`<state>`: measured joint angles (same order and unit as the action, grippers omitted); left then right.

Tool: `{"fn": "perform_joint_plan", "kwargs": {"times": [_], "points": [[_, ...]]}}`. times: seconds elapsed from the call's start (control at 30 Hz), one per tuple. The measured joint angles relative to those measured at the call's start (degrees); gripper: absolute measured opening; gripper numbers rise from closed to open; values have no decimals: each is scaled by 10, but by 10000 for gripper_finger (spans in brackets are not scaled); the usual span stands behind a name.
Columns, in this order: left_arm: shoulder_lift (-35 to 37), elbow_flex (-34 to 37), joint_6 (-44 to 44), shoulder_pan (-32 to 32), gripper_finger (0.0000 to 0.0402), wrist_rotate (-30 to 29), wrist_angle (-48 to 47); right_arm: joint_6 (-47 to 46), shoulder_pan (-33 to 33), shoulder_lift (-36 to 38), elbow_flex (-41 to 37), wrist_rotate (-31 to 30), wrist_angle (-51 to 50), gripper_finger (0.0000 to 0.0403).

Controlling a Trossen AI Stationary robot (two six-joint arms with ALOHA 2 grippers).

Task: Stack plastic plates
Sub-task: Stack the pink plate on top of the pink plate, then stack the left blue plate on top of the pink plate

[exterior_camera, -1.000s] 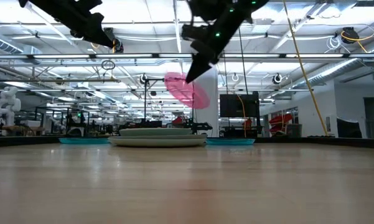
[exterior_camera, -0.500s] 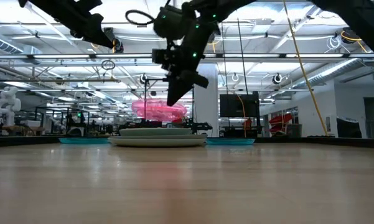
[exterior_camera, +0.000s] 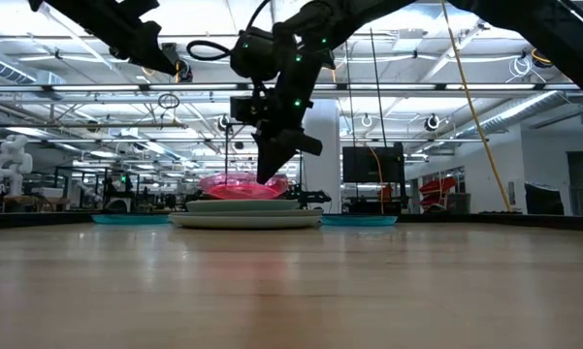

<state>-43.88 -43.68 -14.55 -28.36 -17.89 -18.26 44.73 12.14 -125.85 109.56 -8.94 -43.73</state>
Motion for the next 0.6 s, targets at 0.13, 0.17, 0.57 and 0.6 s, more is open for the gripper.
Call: {"fn": "perform_joint_plan", "kwargs": {"times": [0.13,0.17,0.57,0.6], "points": [[0,0,0,0,30,0,0,1,0,-2,0,0,3,3],[0,0,0,0,30,0,0,1,0,-2,0,0,7,5],[0,0,0,0,30,0,-1,-26,0,-1,0,0,19,47],[0,0,0,0,30,0,-1,-31,0,-1,0,0,20,52]]}}
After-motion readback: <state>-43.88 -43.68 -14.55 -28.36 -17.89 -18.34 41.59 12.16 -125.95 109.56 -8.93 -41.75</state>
